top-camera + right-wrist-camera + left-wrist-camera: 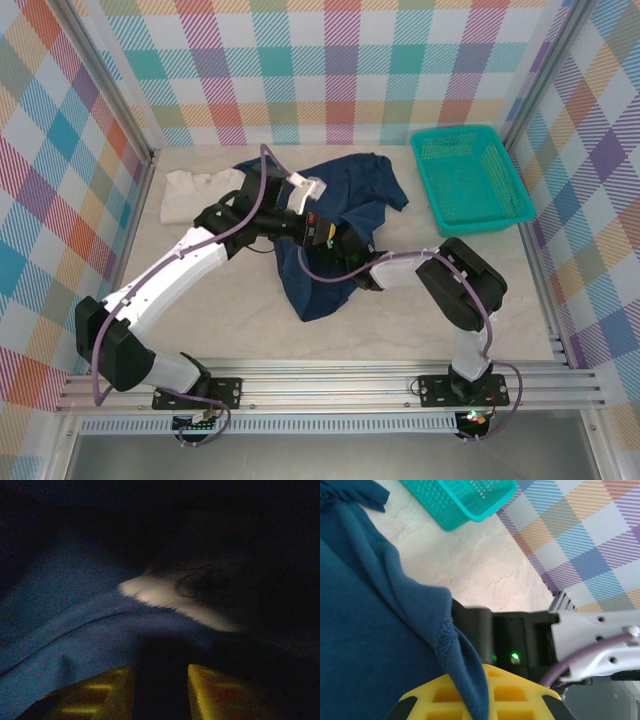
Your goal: Fold the inside-out t-shirt
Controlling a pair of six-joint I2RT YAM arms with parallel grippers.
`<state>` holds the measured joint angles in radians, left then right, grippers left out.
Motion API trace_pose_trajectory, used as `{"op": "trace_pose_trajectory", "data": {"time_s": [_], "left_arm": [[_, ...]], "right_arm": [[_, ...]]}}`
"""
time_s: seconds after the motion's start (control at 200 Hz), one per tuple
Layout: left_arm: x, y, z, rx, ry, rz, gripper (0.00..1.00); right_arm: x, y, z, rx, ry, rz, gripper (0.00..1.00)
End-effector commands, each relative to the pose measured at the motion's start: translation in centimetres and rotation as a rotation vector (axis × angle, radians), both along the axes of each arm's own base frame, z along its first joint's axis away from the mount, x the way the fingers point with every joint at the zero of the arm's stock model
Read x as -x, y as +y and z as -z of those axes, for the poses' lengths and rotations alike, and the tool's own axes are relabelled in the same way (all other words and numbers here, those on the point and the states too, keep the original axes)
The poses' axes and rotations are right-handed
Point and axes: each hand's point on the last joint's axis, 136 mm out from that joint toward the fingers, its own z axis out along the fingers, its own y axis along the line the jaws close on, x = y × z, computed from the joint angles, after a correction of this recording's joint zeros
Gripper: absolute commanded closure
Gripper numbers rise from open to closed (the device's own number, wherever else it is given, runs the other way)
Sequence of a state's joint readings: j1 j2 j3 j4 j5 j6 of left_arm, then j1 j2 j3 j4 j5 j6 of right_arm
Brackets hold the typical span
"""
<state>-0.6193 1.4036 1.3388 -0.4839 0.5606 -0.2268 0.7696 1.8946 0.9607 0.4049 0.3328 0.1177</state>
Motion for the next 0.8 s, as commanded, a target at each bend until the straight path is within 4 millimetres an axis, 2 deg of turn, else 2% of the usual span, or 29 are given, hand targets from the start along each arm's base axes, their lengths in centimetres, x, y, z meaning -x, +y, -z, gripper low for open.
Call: {"op": "trace_pose_trajectory", "data": {"time_s": [0.0, 0.16, 0.275, 0.37, 0.49, 0.59, 0.795], "left_arm": [[1.0, -0.3, -3.8, 0.099, -0.062, 0.028, 1.0], [1.3, -0.6, -4.7, 0.108, -0.082, 0.041, 1.0], [0.4, 0.2, -4.0, 0.039, -0.106, -0.012, 1.0], [-1.5, 2.1, -2.8, -0.069, -0.14, -0.146, 1.0], [-3.3, 4.2, -1.1, -0.188, -0.167, -0.269, 1.0], [-3.1, 4.0, -0.9, -0.181, -0.168, -0.247, 1.0], [-1.9, 2.9, -2.1, -0.098, -0.172, -0.18, 1.0]], "right_arm": [[-0.9, -0.1, 1.2, 0.018, 0.071, 0.041, 0.65], [-2.8, 0.1, 1.7, 0.035, 0.123, 0.078, 0.62], [-3.8, 0.2, 1.3, 0.017, 0.142, 0.065, 0.61], [-3.1, 0.8, 0.6, -0.036, 0.141, -0.029, 0.58], [-1.3, 1.1, -0.3, -0.057, 0.124, -0.136, 0.55], [-0.7, 0.5, -0.5, -0.08, 0.135, -0.154, 0.53], [-1.3, 0.2, -0.1, -0.088, 0.158, -0.14, 0.53]]}}
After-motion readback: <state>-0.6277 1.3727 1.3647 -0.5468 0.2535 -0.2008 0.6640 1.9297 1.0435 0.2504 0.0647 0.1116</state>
